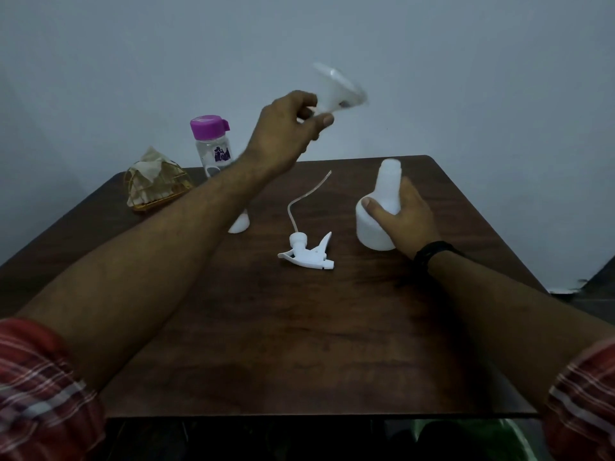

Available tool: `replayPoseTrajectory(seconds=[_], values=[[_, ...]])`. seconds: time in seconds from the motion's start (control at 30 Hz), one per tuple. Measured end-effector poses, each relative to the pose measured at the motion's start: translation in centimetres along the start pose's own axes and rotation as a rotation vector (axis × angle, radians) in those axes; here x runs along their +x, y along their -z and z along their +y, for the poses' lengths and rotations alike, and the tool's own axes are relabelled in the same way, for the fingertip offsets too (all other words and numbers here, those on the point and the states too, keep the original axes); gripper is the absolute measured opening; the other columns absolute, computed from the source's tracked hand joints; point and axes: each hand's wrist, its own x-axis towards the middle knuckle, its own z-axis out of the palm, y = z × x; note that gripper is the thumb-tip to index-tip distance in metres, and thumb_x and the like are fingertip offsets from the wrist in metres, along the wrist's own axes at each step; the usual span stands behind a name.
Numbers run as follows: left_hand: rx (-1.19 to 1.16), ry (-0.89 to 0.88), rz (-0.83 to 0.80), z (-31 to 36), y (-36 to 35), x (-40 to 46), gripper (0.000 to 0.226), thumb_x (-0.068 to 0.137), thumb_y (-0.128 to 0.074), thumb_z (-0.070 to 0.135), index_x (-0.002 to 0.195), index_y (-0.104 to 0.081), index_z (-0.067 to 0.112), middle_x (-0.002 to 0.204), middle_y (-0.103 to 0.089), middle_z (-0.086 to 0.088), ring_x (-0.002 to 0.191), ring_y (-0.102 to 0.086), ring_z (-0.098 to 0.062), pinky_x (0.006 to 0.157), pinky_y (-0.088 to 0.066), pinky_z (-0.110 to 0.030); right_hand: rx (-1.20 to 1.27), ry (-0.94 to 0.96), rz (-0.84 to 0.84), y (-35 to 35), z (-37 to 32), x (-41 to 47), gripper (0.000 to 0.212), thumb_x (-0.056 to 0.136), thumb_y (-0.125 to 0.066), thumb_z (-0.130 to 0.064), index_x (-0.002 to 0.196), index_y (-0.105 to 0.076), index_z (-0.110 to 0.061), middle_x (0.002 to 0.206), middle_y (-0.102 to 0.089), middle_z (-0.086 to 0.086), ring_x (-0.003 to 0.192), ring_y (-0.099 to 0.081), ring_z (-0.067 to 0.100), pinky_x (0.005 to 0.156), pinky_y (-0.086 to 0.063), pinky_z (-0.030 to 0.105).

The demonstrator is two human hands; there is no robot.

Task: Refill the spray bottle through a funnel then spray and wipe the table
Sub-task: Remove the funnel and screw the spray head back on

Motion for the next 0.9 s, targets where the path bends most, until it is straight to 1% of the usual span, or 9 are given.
replayPoseTrajectory(seconds=[0.07, 0.17, 0.3, 0.43, 0.6, 0.73, 0.8, 0.83, 0.9], values=[[0.164, 0.026, -0.028, -1.9, -0.3, 0.3, 0.04, 0.089, -0.073, 0.04, 0.118, -0.057, 0.016, 0.1, -0.068, 0.002, 0.088, -0.068, -0.016, 0.075, -0.056, -0.033, -0.005, -0.019, 0.037, 0.5, 0.7, 0.3, 0.063, 0.088, -0.068, -0.057, 0.135, -0.046, -0.022, 0.125, -0.057, -0.002, 0.11, -0.056, 0.016, 0.091, -0.05, 0.035], [0.398, 0.047, -0.137, -4.3, -1.3, 0.6, 0.035, 0.087, -0.074, 0.037, 0.113, -0.063, 0.015, 0.111, -0.069, -0.003, 0.098, -0.062, -0.018, 0.078, -0.045, -0.028, 0.005, -0.019, 0.064, 0.6, 1.1, 0.5, 0.061, 0.088, -0.068, -0.056, 0.133, -0.047, -0.021, 0.124, -0.058, 0.0, 0.109, -0.057, 0.018, 0.087, -0.049, 0.032], [0.512, 0.124, -0.265, -5.7, -3.4, 0.6, 0.039, 0.09, -0.073, 0.027, 0.125, -0.064, 0.015, 0.126, -0.067, -0.008, 0.113, -0.061, -0.024, 0.084, -0.044, -0.029, 0.002, -0.01, 0.077, 0.4, 1.3, 0.6, 0.06, 0.088, -0.068, -0.056, 0.133, -0.046, -0.022, 0.123, -0.057, -0.001, 0.108, -0.056, 0.015, 0.086, -0.049, 0.031], [0.531, 0.164, -0.332, -7.0, -5.1, 0.7, 0.045, 0.088, -0.075, 0.027, 0.127, -0.059, 0.013, 0.126, -0.066, -0.008, 0.114, -0.061, -0.025, 0.083, -0.045, -0.029, -0.002, -0.012, 0.087, 0.3, 1.3, 0.6, 0.058, 0.088, -0.068, -0.055, 0.13, -0.047, -0.022, 0.119, -0.055, -0.004, 0.106, -0.055, 0.014, 0.083, -0.046, 0.027], [0.467, 0.207, -0.298, -8.1, -6.4, 0.4, 0.041, 0.086, -0.076, 0.028, 0.12, -0.059, 0.011, 0.119, -0.069, -0.009, 0.109, -0.062, -0.025, 0.083, -0.048, -0.034, -0.018, -0.015, 0.091, 0.3, 1.2, 0.6, 0.06, 0.088, -0.068, -0.056, 0.132, -0.046, -0.021, 0.123, -0.056, -0.001, 0.108, -0.055, 0.014, 0.085, -0.047, 0.029], [0.421, 0.2, -0.297, -8.3, -6.4, 0.4, 0.053, 0.085, -0.077, 0.035, 0.126, -0.053, 0.011, 0.119, -0.068, -0.008, 0.11, -0.062, -0.025, 0.08, -0.046, -0.033, -0.02, -0.024, 0.095, 0.3, 1.0, 0.6, 0.063, 0.089, -0.068, -0.055, 0.136, -0.045, -0.021, 0.128, -0.056, 0.001, 0.112, -0.055, 0.015, 0.09, -0.05, 0.032], [0.495, 0.187, -0.343, -8.2, -5.8, 0.4, 0.058, 0.087, -0.074, 0.041, 0.13, -0.051, 0.01, 0.119, -0.066, -0.007, 0.108, -0.062, -0.026, 0.081, -0.048, -0.036, -0.021, -0.028, 0.094, 0.3, 0.9, 0.6, 0.064, 0.089, -0.068, -0.055, 0.137, -0.045, -0.021, 0.129, -0.056, 0.001, 0.114, -0.056, 0.016, 0.093, -0.051, 0.034], [0.563, 0.155, -0.366, -8.0, -5.4, 0.4, 0.053, 0.089, -0.071, 0.04, 0.128, -0.052, 0.01, 0.119, -0.065, -0.007, 0.106, -0.061, -0.026, 0.081, -0.049, -0.037, -0.023, -0.029, 0.095, 0.3, 0.8, 0.5, 0.064, 0.089, -0.068, -0.055, 0.137, -0.045, -0.021, 0.129, -0.056, 0.001, 0.113, -0.055, 0.016, 0.094, -0.051, 0.035], [0.697, 0.041, -0.452, -7.5, -4.1, 0.0, 0.028, 0.094, -0.064, 0.031, 0.114, -0.058, 0.012, 0.117, -0.065, -0.007, 0.099, -0.059, -0.024, 0.077, -0.045, -0.035, -0.024, -0.024, 0.099, 0.2, 0.8, 0.5, 0.063, 0.089, -0.068, -0.055, 0.137, -0.045, -0.021, 0.128, -0.056, 0.001, 0.113, -0.055, 0.016, 0.093, -0.051, 0.034]])
